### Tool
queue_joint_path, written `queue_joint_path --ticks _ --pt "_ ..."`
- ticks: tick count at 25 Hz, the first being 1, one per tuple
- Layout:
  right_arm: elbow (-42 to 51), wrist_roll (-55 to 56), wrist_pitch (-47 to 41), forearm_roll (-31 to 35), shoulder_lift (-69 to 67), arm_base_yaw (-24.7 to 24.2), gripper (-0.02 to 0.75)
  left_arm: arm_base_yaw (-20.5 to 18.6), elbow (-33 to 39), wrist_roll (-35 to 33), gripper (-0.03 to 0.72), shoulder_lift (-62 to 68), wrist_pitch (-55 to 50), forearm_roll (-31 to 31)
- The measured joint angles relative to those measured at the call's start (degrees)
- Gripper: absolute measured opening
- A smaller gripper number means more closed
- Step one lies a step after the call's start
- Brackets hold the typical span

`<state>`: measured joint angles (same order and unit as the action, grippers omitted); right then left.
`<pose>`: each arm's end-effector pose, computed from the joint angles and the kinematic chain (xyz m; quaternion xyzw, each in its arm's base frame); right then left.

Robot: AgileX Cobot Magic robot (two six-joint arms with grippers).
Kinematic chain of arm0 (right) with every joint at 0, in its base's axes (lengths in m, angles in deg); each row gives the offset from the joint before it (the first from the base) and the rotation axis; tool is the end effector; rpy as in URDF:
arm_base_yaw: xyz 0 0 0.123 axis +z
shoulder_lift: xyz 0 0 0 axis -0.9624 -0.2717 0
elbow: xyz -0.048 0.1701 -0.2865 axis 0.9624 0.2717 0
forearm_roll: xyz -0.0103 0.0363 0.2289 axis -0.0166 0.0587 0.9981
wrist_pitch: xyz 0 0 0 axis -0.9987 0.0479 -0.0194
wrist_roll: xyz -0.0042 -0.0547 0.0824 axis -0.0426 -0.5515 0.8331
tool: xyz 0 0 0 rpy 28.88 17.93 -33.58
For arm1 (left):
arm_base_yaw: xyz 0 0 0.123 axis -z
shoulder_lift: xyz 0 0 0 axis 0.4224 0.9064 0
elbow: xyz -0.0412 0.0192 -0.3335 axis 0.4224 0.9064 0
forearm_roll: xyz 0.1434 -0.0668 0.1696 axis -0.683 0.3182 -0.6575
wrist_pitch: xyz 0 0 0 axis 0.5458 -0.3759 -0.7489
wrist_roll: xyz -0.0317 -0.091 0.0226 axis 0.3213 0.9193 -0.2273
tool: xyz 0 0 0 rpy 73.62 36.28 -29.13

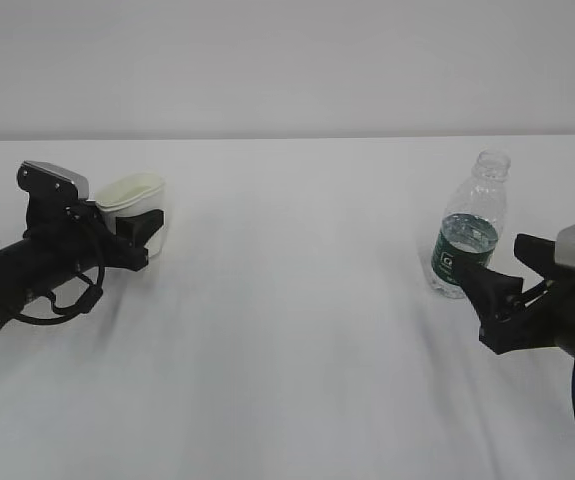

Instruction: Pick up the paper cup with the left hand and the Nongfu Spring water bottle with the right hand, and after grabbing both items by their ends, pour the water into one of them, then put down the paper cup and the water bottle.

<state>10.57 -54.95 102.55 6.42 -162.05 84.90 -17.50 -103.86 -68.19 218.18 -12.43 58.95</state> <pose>0.2333 0.0632 0.2043 -0.1711 0.7675 0.1015 0.6094 0.4128 -0.0919 0.1259 0.1861 0.7425 -0.1772 0.6186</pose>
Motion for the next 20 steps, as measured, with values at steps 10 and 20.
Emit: queue_joint_path --ticks 10,20 --pt "0.0 0.14 0.0 -0.35 0.0 0.0 0.588 0.0 0.0 0.0 0.382 0.87 0.11 -0.75" --pt "0.0 0.13 0.0 -0.68 0.0 0.0 0.588 0.0 0.0 0.0 0.382 1.14 0.49 -0.85"
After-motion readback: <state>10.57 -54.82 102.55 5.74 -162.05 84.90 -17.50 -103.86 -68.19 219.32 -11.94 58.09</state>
